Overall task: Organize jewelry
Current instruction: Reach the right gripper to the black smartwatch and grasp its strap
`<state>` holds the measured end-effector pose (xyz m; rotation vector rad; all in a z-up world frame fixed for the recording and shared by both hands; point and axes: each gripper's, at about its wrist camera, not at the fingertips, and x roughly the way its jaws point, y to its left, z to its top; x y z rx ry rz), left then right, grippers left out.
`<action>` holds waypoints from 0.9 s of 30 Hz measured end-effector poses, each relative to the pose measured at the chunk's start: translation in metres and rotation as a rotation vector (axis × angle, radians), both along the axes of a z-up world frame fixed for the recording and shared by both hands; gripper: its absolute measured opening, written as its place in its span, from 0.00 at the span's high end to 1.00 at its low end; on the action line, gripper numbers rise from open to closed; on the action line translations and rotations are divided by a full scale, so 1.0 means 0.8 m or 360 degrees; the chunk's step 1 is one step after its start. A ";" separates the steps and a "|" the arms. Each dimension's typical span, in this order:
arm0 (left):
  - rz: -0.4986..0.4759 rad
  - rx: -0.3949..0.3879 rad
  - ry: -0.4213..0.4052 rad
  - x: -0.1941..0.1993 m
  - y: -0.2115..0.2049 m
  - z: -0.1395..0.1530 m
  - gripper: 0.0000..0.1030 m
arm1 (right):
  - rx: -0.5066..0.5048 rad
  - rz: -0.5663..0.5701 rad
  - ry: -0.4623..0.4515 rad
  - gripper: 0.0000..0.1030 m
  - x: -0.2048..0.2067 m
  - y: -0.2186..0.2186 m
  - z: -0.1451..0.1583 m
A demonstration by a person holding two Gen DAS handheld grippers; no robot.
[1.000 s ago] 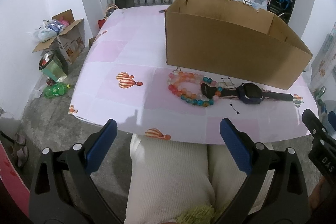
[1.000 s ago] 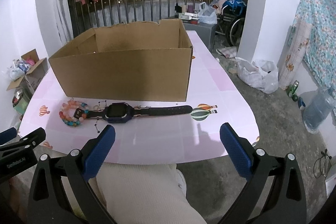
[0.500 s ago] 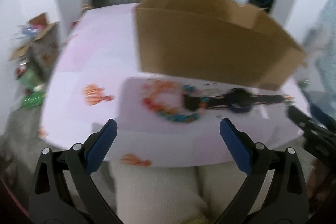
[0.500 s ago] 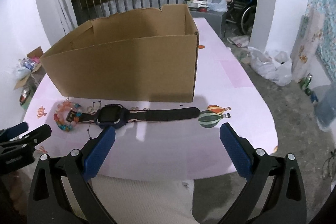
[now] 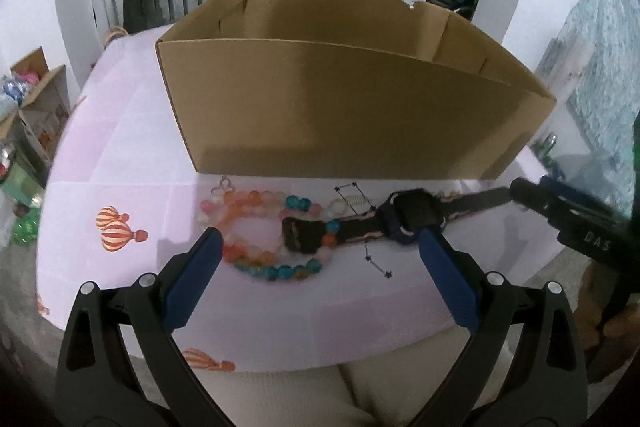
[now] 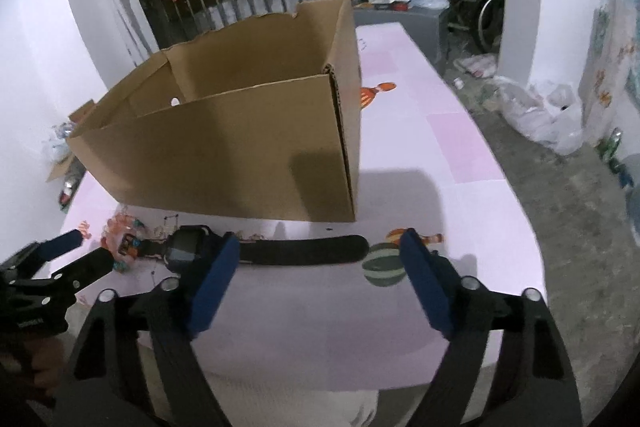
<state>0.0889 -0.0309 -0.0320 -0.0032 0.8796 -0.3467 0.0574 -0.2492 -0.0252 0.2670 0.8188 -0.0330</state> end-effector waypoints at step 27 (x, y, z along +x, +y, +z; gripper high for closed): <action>0.0043 -0.0005 0.0231 0.066 -0.001 -0.046 0.82 | 0.0488 0.0166 0.0088 0.42 0.023 -0.007 -0.032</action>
